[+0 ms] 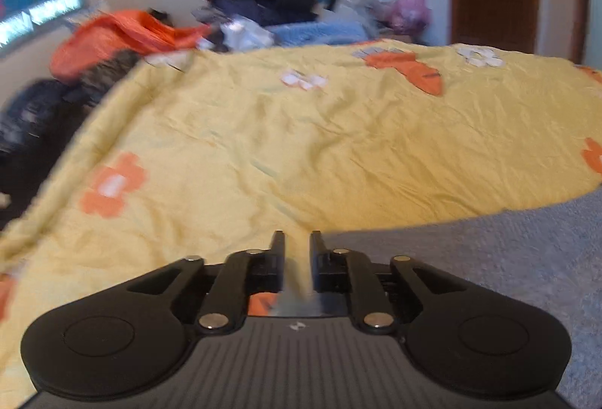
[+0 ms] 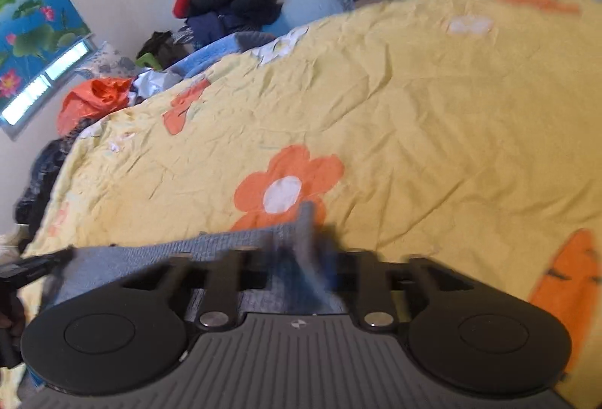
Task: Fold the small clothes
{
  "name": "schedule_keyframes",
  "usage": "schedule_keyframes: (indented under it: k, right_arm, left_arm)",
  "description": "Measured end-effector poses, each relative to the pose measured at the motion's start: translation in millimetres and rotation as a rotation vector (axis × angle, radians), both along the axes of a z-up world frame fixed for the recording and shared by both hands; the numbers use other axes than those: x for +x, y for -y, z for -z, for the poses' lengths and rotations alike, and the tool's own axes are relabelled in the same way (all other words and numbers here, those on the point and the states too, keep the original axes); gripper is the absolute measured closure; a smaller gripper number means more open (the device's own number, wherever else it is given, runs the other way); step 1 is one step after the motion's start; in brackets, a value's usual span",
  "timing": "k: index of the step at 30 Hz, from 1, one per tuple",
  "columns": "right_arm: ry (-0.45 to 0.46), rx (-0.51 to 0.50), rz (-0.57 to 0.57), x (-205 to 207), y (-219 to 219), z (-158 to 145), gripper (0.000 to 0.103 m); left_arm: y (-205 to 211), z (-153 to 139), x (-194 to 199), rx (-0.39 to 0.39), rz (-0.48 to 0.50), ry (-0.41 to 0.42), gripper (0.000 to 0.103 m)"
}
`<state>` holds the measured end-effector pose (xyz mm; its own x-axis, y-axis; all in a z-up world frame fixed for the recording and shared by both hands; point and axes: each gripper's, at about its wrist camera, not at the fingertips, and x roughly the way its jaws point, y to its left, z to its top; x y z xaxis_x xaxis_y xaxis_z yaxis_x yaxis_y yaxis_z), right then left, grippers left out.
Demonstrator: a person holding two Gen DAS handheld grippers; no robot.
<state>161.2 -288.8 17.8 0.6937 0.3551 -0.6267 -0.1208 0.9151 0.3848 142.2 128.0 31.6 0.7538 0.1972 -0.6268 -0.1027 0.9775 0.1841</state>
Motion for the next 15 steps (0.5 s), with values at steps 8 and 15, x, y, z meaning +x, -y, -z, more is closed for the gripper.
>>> schedule_keyframes:
  k: [8,15]
  right_arm:
    - [0.211,-0.238,-0.034,-31.7,-72.6,-37.1,0.026]
    - [0.094,-0.367,0.001,-5.0,-85.0,24.6,0.012]
  left_arm:
    - [67.4,-15.4,-21.2,-0.069,0.047,0.134,0.012]
    - [60.3,35.1,-5.4,-0.153,0.045,-0.004,0.011]
